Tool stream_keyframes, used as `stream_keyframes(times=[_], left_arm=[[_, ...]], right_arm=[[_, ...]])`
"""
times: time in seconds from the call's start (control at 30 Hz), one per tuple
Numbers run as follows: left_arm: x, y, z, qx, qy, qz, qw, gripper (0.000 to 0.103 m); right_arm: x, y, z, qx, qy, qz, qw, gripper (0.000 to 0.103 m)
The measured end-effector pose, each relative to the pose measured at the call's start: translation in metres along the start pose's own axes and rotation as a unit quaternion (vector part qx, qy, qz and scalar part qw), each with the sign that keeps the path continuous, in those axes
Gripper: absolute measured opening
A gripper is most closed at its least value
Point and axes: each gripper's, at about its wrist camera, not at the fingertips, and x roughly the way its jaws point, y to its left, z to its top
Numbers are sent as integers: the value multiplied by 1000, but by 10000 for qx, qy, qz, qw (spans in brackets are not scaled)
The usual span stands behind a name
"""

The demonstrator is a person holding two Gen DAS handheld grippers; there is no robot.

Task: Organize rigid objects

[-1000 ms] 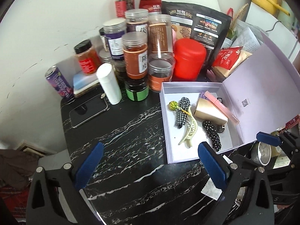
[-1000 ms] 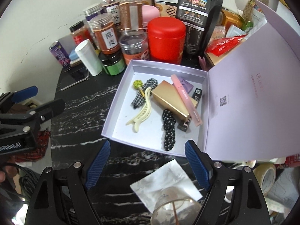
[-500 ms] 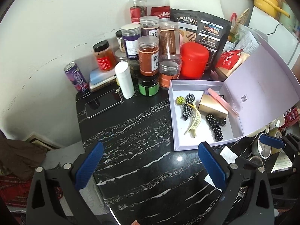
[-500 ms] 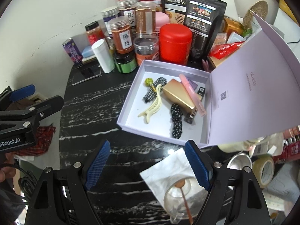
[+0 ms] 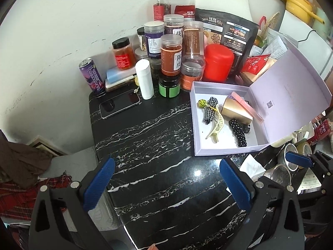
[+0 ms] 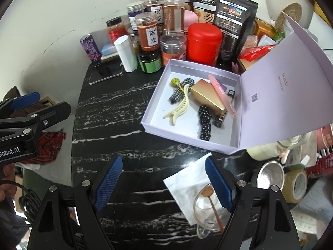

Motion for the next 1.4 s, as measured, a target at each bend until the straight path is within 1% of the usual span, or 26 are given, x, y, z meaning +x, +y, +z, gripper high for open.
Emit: stream_keyframes(times=[0.2,0.53,0.73,1.4], left_arm=[[-4,3,-4,-42,-19,13,10000,103],[-7,7,-8,-167,63,-154,9997,103],[-11,8,-9,-166,28,-71,9998,103],[-16,9,-11,-165,38,-47,9998,103]], right_arm=[[-3,3,-3,-30,-15,-1,10000,83],[-9,6,-4,-52,-47,-12,10000,83],[-11,6,-4,-45,-52,-46,10000,83],[-18,5,-5,-44,-94,-88,9999,83]])
